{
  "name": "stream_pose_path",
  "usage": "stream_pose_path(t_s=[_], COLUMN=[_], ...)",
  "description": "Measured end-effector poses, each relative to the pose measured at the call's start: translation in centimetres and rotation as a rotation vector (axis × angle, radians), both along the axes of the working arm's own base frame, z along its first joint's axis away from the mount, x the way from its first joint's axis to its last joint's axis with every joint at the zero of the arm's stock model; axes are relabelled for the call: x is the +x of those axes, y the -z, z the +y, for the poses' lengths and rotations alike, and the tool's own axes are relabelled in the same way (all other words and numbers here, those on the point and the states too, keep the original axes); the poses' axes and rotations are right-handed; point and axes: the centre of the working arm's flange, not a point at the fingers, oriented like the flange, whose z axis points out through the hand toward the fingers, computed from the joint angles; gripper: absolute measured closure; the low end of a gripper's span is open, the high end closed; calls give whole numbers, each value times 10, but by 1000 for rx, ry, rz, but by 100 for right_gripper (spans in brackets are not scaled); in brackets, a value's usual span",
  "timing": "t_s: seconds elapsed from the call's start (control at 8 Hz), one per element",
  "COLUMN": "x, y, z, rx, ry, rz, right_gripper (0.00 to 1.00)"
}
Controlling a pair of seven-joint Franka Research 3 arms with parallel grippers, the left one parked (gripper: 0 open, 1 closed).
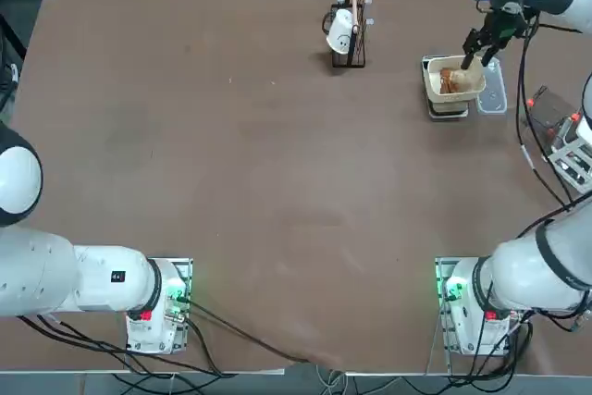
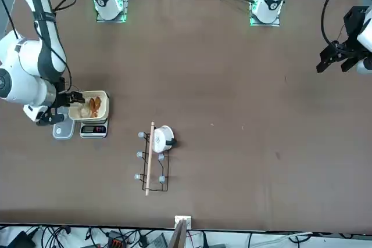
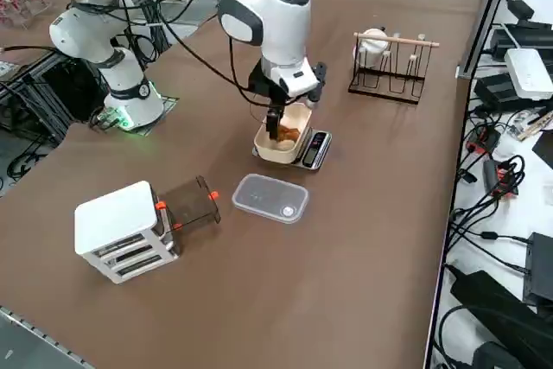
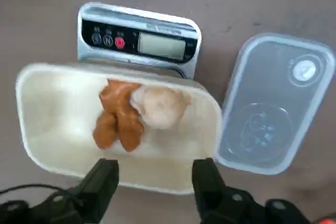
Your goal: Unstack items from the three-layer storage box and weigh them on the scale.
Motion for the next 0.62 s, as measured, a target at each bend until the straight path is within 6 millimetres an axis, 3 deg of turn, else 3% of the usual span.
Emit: stream_pose_path(t_s=[0.12, 0.38, 0.5, 0.62], x=[-6, -21, -26, -29], y=[-4, -9, -7, 0], z=[-24, -91, -107, -109], rx=[1, -79, -135, -175], ry=[-97, -310, -381, -430], rz=[12, 60, 97, 125], right_gripper=[22, 67, 85, 96])
